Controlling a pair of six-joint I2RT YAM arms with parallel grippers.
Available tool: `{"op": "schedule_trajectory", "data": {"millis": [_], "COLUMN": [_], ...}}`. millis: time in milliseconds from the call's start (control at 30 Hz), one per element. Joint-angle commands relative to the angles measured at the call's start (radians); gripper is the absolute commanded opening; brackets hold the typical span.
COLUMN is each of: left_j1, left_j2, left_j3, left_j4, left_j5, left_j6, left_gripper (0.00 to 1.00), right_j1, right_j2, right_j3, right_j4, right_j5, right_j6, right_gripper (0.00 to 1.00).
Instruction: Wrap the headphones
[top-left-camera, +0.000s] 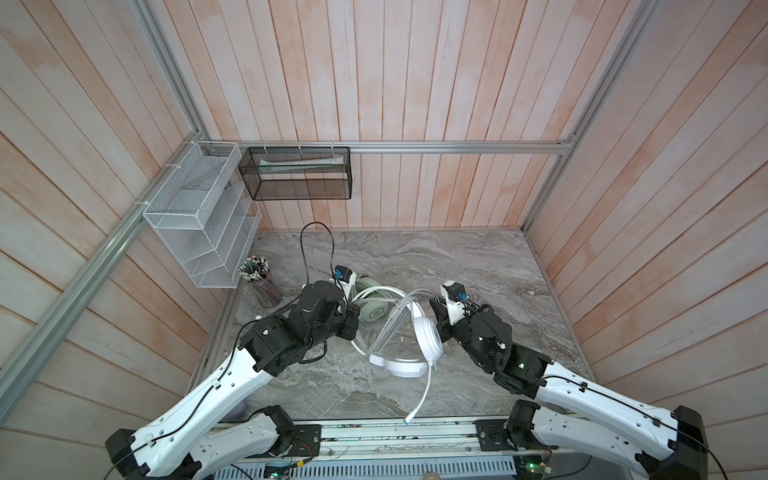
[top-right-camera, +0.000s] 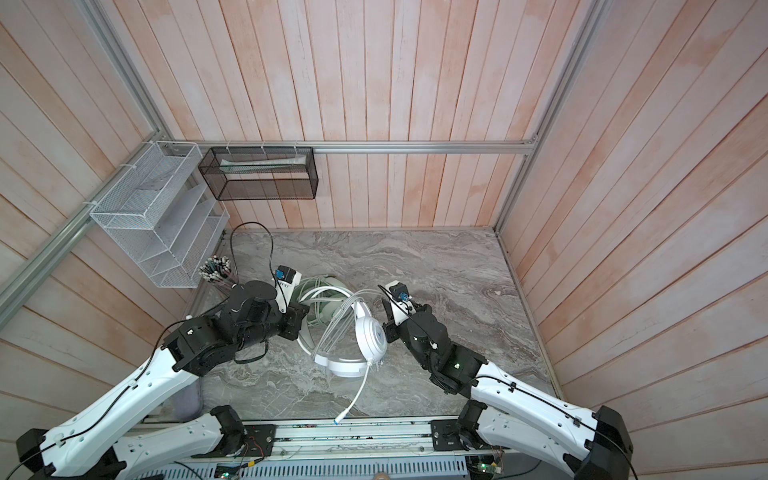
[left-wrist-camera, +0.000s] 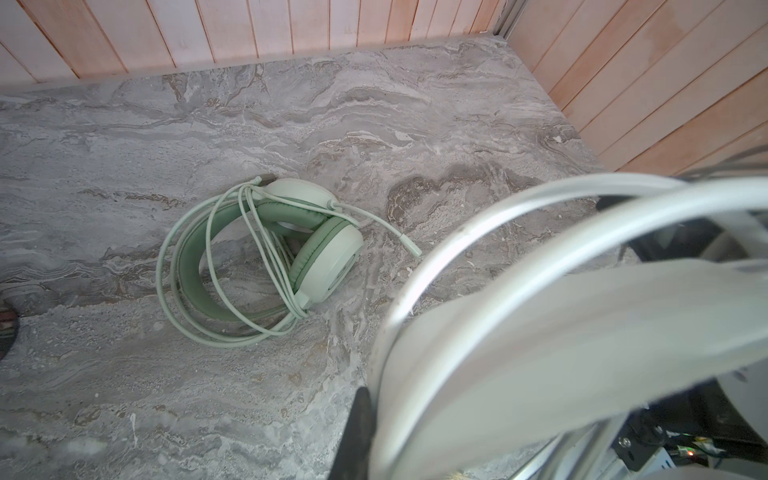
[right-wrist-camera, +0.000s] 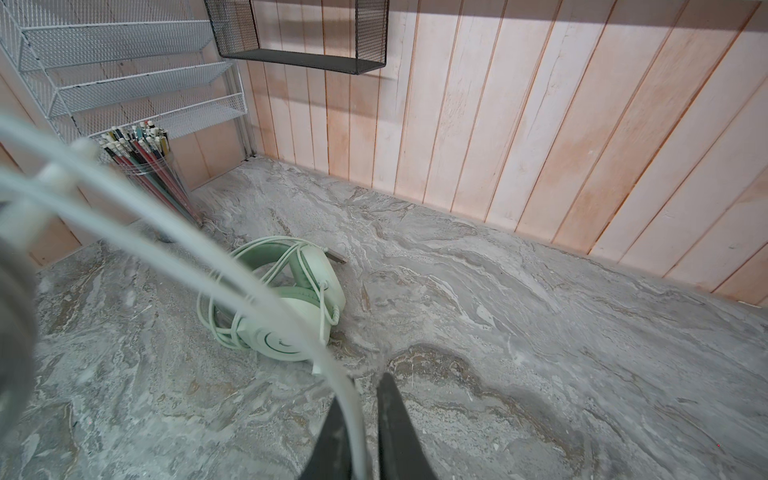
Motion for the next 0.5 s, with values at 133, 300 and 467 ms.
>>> {"op": "schedule_trajectory", "data": {"millis": [133,300,467], "left_j1": [0.010,0.010,0.010], "left_j2": [0.014,0.032,0.049], "left_j3": [0.051,0.032,0.001], "left_j4": [0.067,0.053,0.046], "left_j5": [0.002,0.002,0.003], "left_j6": [-0.043,-0.049,-0.063], "left_gripper": [0.00,0.00,0.00], "right_j1": [-0.008,-0.008,-0.018], "right_j2": [-0.019,-0.052,-0.087], "right_j3": [-0.028,-0.033,-0.049], "right_j4": [-0.063,-0.126,-0.241], "right_j5": [0.069,0.199,0.448], "right_j6": [0.093,0.155,0.264], "right_gripper": [0.26,0.35,0.56]}}
